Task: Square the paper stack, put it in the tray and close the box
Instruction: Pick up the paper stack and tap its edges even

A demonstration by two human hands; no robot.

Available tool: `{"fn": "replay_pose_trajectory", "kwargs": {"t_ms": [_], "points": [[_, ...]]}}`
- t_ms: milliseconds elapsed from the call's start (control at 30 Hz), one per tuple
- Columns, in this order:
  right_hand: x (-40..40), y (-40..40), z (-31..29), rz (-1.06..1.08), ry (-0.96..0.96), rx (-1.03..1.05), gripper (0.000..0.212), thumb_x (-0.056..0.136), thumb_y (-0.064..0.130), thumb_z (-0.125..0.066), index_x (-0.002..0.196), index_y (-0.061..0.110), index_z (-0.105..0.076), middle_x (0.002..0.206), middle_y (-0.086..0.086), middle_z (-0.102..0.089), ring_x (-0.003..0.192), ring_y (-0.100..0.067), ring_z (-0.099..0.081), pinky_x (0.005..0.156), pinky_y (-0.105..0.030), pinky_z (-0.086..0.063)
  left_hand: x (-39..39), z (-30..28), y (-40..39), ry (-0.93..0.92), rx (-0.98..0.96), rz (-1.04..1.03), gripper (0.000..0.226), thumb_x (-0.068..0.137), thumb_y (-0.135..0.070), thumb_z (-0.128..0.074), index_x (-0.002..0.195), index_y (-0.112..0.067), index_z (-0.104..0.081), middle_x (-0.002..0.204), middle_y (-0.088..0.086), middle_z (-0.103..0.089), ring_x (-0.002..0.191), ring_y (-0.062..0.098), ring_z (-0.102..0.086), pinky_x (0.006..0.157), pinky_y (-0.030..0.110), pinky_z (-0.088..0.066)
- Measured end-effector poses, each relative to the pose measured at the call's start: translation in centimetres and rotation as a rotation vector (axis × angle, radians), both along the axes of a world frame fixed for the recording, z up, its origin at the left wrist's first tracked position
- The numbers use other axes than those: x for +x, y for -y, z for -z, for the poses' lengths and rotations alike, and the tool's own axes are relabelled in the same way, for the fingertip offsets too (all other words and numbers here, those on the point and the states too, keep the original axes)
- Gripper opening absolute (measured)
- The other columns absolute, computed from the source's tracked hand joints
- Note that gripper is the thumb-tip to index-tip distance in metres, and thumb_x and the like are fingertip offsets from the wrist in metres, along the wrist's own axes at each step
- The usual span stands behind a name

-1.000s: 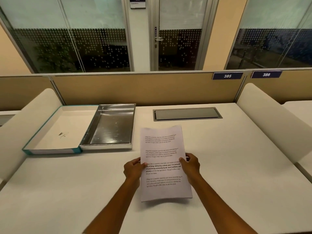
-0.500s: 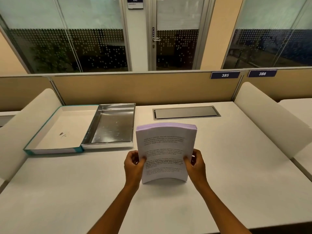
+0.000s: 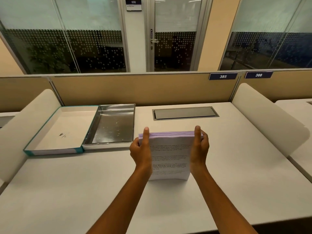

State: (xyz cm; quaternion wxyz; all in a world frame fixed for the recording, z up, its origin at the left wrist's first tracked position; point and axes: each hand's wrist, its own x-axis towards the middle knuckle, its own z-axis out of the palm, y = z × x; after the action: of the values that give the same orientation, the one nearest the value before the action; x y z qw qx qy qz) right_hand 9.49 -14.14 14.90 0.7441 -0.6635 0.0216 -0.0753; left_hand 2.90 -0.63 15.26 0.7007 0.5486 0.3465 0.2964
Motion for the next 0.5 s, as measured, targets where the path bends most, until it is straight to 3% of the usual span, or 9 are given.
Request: {"fn": "replay_pose_trajectory", "kwargs": {"t_ms": [167, 367, 500], "points": [[0.76, -0.47, -0.09, 0.045, -0.064, -0.002, 0.034, 0.088, 0.049, -0.056, 0.108, 0.022, -0.060, 0.101, -0.010, -0.066, 0.080, -0.016, -0.060, 0.055, -0.020, -0.046, 0.25, -0.02, -0.28, -0.033, 0.004, -0.029, 0.034, 0.087, -0.054, -0.057, 0.087, -0.020, -0.059, 0.081, 0.005, -0.066, 0.072, 0.017, -0.061, 0.054, 0.023, -0.043], [0.81, -0.37, -0.15, 0.046, -0.064, -0.031, 0.040, 0.084, 0.054, -0.057, 0.107, 0.022, -0.061, 0.100, -0.009, -0.067, 0.087, -0.024, -0.064, 0.056, -0.020, -0.047, 0.43, -0.20, -0.17, -0.022, 0.015, -0.039, 0.039, 0.087, -0.056, -0.055, 0.092, -0.017, -0.060, 0.084, 0.006, -0.067, 0.073, 0.017, -0.061, 0.053, 0.022, -0.044], [0.80, -0.33, -0.26, 0.032, -0.045, -0.043, 0.048, 0.081, 0.062, -0.055, 0.107, 0.022, -0.060, 0.098, -0.006, -0.067, 0.084, -0.020, -0.064, 0.054, -0.018, -0.047, 0.66, -0.47, -0.07, -0.028, 0.017, -0.033, 0.048, 0.087, -0.056, -0.054, 0.101, -0.011, -0.061, 0.089, 0.009, -0.067, 0.074, 0.016, -0.060, 0.053, 0.022, -0.044]]}}
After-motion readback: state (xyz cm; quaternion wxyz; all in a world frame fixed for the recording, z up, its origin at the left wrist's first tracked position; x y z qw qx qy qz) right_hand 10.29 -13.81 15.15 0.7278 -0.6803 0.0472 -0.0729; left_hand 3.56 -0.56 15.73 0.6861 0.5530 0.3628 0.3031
